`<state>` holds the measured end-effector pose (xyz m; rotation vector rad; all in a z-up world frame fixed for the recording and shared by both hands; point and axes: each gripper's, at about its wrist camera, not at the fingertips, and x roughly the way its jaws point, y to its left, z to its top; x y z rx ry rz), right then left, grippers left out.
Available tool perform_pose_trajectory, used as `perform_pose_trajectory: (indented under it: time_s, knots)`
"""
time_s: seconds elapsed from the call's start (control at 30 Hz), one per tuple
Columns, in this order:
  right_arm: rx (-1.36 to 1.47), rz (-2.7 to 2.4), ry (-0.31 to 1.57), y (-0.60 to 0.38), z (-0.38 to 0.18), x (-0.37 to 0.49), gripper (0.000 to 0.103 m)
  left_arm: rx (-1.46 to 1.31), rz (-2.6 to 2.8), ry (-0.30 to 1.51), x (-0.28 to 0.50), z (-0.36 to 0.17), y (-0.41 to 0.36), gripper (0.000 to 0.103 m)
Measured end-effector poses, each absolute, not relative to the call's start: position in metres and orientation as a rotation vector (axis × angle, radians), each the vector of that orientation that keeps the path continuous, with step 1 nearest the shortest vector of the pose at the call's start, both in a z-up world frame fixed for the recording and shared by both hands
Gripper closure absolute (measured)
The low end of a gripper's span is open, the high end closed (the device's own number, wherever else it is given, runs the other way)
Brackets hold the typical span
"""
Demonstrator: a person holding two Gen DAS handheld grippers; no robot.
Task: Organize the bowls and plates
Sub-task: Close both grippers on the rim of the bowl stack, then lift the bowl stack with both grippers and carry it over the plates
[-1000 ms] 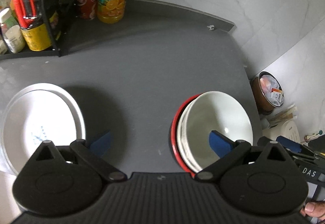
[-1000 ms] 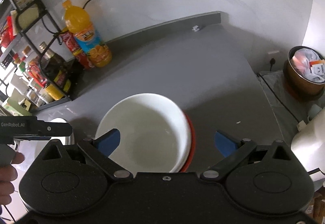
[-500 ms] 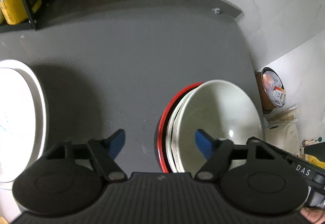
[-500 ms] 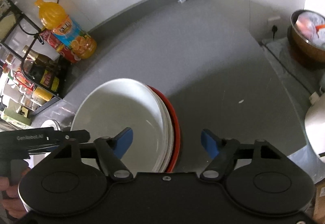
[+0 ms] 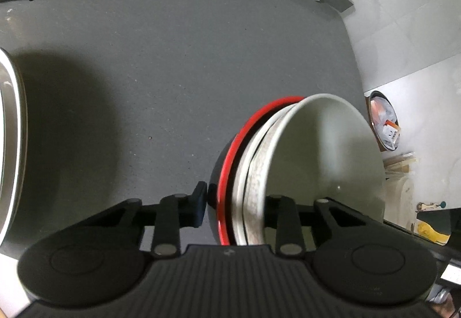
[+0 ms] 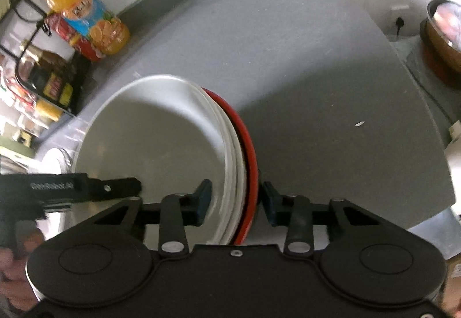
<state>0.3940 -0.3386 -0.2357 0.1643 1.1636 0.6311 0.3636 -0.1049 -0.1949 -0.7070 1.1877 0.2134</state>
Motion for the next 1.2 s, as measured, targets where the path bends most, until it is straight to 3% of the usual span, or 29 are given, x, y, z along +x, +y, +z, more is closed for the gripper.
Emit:
perform_pose_trajectory:
  time_s: [0.1,0.63,1.2]
  knots:
    - [0.174,0.626,1.166,-0.343,-0.237,0.396,0.077,-0.693,0.214,1.193,0.364,-0.194,-0.105,0.075]
    - [0.182,0.671,1.132,-0.343,-0.214,0.398,0.077,-0.668,0.209,1.156,0.36,-0.174,-0.1,0.075]
    - [0.137,0.782,1.098,-0.279,-0.174,0.383,0.077,-0.746,0.279,1.088,0.312,-0.131,-0.033,0.076]
